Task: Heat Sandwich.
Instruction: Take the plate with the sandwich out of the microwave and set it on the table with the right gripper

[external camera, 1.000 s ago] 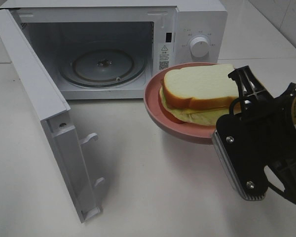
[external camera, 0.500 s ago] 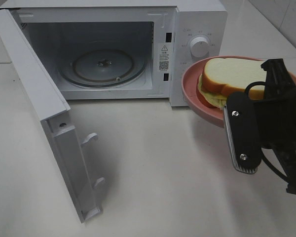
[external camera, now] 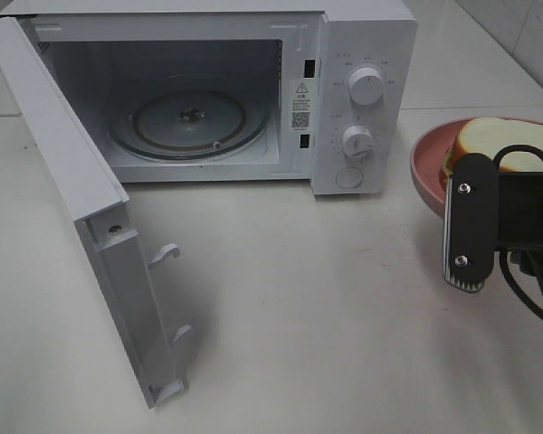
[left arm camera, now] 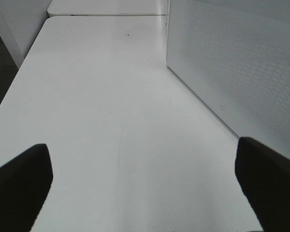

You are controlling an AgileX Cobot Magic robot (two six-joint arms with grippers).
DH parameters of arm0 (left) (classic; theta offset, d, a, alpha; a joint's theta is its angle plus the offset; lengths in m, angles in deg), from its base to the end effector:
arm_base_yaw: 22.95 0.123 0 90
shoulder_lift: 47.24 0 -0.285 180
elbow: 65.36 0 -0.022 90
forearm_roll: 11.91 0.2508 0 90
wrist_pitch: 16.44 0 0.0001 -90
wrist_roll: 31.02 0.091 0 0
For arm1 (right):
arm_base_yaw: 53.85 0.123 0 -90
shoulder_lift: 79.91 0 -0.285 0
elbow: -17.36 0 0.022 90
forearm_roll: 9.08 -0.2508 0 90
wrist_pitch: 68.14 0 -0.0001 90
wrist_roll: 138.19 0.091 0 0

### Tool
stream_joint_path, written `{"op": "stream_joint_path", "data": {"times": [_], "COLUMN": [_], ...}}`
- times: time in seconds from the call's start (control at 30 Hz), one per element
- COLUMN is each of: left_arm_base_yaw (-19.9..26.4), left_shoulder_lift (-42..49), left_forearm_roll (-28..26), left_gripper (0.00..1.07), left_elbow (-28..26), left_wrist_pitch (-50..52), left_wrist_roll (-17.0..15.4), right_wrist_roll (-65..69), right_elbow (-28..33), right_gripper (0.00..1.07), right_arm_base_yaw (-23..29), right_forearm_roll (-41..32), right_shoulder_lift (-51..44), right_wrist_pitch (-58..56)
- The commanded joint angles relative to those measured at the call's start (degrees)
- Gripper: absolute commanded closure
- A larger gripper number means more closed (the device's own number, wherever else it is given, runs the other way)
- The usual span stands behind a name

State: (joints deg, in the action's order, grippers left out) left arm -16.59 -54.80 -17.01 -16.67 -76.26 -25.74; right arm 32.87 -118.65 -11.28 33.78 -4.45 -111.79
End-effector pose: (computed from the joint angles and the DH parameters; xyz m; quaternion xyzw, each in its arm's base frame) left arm -0.0039 -0.0075 0.2783 -0.0066 0.8475 0.0094 0.5307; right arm 0.1705 0.0986 0.2222 -0.6022 0.7318 -0.2364 0.2143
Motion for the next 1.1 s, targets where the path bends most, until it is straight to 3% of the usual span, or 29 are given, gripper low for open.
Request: {"op": "stream_joint_path", "data": {"times": [0.03, 0.53, 1.1], "left_arm_base_yaw": [0.2, 0.2, 0.2], "left_shoulder_lift": [1.2, 1.2, 1.2], "left_forearm_roll": [-0.3, -0.3, -0.3], "left_gripper": [0.1, 0.1, 0.1], "left_elbow": [0.2, 0.2, 0.2], "left_wrist_pitch": [0.5, 0.5, 0.5], "left_wrist_roll": [-0.2, -0.2, -0.2], "right_wrist_roll": [5.9, 24.1, 37.3], "right_elbow": [-0.1, -0.1, -0.1], "right_gripper": [1.06, 1.05, 1.04], "right_arm_base_yaw": [0.2, 0.2, 0.0], "right_forearm_roll": [1.9, 1.8, 1.8], "right_shoulder_lift": [-0.8, -0.8, -0.8], "right_wrist_pitch": [-3.8, -13.9, -15.8]}}
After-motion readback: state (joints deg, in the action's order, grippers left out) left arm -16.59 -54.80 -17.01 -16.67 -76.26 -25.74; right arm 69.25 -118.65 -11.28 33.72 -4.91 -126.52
